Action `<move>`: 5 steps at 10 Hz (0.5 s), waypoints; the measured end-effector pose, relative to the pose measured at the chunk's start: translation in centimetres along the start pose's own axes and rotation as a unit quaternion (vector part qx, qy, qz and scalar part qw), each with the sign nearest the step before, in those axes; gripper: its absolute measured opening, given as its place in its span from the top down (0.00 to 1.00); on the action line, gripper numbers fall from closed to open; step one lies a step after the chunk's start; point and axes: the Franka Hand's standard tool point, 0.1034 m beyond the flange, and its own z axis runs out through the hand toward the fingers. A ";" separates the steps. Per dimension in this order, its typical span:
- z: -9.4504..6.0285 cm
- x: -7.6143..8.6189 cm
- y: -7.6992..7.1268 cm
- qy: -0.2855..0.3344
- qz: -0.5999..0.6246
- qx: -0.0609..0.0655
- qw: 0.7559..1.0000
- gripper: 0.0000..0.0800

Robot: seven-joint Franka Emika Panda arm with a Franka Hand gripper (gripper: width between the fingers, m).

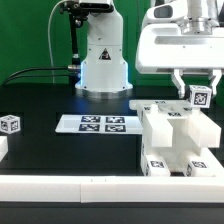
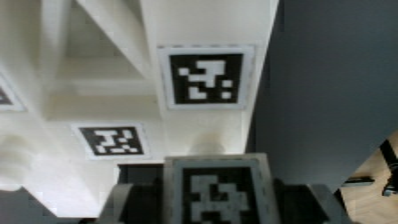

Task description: Assemble chair

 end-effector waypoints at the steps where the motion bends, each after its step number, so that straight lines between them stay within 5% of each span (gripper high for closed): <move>1: 0.1 0.1 0.0 0.001 0.000 0.000 1.000 0.64; 5: 0.7 0.0 0.9 -0.001 0.001 -0.008 1.000 0.64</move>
Offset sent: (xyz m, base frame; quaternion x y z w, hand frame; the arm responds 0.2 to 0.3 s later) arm 0.0067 0.0022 -0.0079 0.0076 0.0076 0.0072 0.9999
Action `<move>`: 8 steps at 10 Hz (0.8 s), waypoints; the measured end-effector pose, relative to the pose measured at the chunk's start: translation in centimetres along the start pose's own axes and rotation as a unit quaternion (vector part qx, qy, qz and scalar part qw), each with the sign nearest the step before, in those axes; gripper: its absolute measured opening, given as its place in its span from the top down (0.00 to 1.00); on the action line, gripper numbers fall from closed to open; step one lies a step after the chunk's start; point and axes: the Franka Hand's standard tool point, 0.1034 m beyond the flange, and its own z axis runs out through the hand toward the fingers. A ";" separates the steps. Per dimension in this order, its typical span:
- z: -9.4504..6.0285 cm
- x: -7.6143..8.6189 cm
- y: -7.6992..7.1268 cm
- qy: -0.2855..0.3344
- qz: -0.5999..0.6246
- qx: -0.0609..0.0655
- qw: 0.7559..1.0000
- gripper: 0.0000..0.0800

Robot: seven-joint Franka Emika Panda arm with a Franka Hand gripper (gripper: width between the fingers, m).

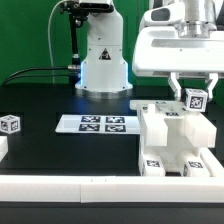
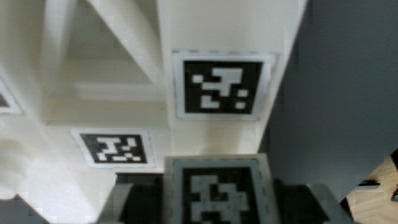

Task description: Assemble chair

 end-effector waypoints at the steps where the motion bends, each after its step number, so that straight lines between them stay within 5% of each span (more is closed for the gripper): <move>1: 0.0 0.0 0.0 0.000 0.000 0.000 1.000 0.64; 7: 0.1 0.0 0.0 -0.001 0.000 0.000 1.000 0.64; 8: 0.1 0.0 0.0 -0.001 0.000 0.000 1.000 0.43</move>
Offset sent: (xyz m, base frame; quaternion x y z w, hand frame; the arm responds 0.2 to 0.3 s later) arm 0.0032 0.0022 -0.0016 0.0058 -0.0040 0.0070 1.0000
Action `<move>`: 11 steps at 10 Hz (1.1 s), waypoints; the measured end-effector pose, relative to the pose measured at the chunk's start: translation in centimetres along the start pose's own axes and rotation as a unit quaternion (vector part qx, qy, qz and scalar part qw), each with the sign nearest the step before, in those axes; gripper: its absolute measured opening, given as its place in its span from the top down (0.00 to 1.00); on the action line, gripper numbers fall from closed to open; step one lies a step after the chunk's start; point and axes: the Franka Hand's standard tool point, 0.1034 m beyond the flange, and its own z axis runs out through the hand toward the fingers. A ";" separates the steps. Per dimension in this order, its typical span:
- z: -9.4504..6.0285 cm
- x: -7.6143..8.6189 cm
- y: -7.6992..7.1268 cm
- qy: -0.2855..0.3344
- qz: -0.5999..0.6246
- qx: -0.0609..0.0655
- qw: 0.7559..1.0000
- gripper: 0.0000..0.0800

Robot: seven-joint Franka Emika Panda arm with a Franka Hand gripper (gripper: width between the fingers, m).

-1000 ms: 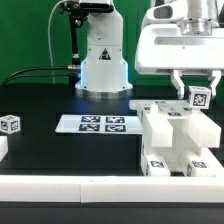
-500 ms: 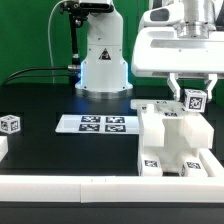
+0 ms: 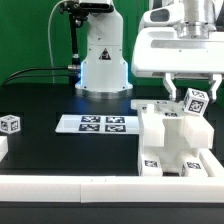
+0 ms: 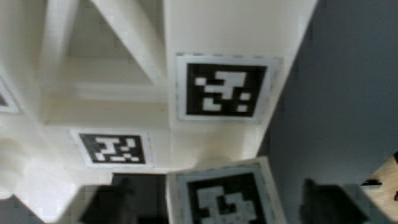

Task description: Assemble chair

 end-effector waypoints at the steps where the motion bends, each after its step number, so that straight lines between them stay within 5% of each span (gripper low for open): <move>1: 0.0 0.0 0.0 0.000 0.000 0.000 1.000 0.25; 4: 0.1 -0.2 0.0 -0.011 0.001 0.001 1.000 0.19; 6: -1.0 1.3 -0.6 -0.067 0.023 0.021 0.997 0.19; 9: -1.7 2.0 -0.1 -0.200 0.046 0.035 0.978 0.19; 11: -1.5 2.0 0.3 -0.287 0.059 0.026 0.956 0.19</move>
Offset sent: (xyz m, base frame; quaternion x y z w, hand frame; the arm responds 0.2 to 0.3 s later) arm 0.0000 0.0000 0.0000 0.0000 0.0000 0.0000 1.0000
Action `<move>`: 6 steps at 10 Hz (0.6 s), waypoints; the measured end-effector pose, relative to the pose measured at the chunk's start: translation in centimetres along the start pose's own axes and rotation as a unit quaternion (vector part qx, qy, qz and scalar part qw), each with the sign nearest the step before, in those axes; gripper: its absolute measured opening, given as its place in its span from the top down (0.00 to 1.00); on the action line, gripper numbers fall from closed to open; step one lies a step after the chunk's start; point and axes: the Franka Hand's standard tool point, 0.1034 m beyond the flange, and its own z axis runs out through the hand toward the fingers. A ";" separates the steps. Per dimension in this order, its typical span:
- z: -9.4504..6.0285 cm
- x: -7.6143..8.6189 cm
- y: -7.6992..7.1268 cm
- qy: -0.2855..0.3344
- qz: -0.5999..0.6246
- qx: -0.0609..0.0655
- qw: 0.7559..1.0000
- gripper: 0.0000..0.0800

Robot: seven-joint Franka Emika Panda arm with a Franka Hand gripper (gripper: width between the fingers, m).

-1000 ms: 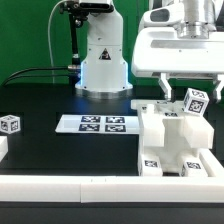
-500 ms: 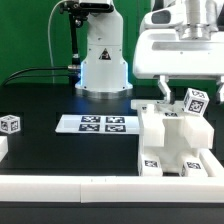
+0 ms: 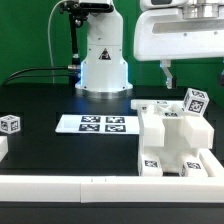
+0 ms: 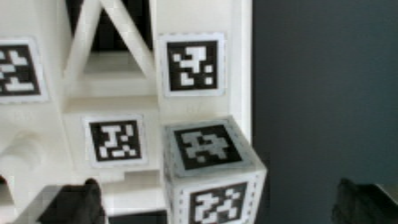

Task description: Assemble chair

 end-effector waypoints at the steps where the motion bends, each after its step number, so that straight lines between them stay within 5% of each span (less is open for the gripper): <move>1: 0.1 0.4 0.1 -0.043 0.021 -0.012 0.999 0.19; 6: 1.0 1.4 -0.1 -0.037 0.029 -0.020 0.999 0.19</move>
Offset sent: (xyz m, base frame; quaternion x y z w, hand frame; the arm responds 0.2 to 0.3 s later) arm 0.0000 0.0000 0.0000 0.0000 0.0000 0.0000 1.0000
